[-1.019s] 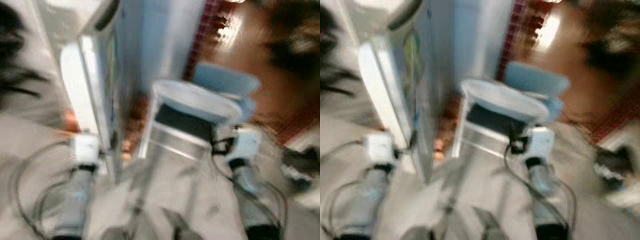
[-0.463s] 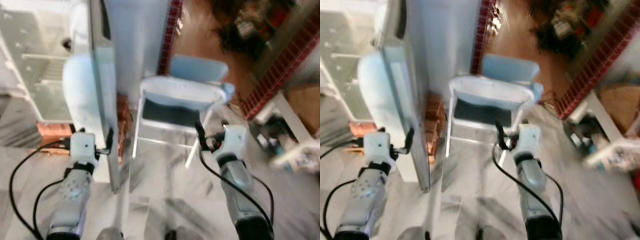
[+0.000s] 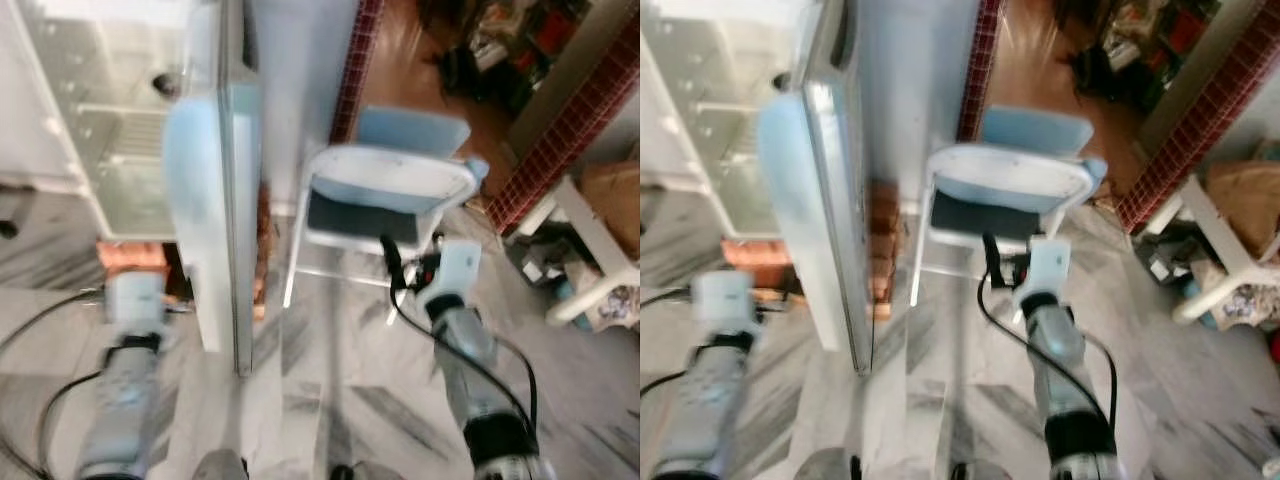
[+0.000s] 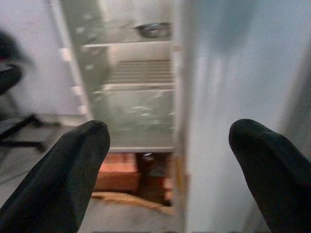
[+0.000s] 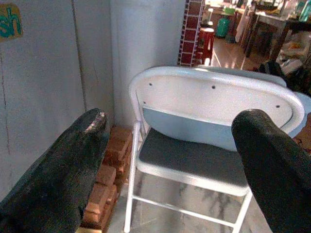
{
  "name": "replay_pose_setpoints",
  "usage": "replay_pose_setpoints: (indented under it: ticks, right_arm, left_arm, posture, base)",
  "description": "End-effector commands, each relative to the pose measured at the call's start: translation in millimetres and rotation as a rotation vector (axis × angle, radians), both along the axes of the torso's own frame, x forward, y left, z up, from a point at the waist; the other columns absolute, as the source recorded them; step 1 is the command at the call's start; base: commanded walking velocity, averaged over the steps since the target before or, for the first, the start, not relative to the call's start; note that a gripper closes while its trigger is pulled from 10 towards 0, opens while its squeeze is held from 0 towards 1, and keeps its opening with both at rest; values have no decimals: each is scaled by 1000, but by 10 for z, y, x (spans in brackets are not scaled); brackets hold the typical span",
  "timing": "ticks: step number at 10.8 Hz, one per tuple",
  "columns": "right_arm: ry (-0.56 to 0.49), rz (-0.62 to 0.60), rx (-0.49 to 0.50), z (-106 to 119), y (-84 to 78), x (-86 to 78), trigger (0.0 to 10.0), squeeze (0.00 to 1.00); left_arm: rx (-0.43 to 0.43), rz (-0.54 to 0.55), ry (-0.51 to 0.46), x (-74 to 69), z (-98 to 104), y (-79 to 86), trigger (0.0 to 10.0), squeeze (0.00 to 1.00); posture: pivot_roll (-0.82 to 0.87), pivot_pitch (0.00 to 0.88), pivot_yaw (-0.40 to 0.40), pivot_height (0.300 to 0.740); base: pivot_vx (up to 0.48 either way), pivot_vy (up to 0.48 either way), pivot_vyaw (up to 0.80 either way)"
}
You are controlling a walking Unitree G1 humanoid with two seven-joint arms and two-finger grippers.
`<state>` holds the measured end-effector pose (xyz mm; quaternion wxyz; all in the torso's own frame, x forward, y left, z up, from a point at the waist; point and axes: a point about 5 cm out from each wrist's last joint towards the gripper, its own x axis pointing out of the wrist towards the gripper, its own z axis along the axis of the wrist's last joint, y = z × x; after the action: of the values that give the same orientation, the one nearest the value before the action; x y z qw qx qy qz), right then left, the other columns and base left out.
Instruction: Restocking fridge
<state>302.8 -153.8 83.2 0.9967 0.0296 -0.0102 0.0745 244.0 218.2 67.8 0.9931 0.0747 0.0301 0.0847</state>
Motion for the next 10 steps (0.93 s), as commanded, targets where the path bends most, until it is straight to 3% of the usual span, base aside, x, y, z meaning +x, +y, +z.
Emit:
replay_pose_setpoints:
  ticks: [1,5,8,10]
  right_arm:
    - [26,-35,-10,-71,-138,-29,10000,0]
    - [30,15,9,-82,-41,13,10000,0]
    - [21,29,14,-65,-31,29,10000,0]
    - [23,22,19,-82,-49,13,10000,0]
  left_arm:
    - [2,-17,-8,-5,12,-62,10000,0]
    - [-9,-54,-4,-21,1,-175,10000,0]
    - [-14,-104,3,33,-16,-298,10000,0]
    - [-3,-105,15,47,-38,-274,10000,0]
  posture:
    - [159,54,-108,740]
    - [167,51,-107,740]
    - [165,49,-107,740]
    - [162,51,-104,740]
  base:
    - [0,0,0]
    - [0,0,0]
    - [0,0,756]
    - [0,0,659]
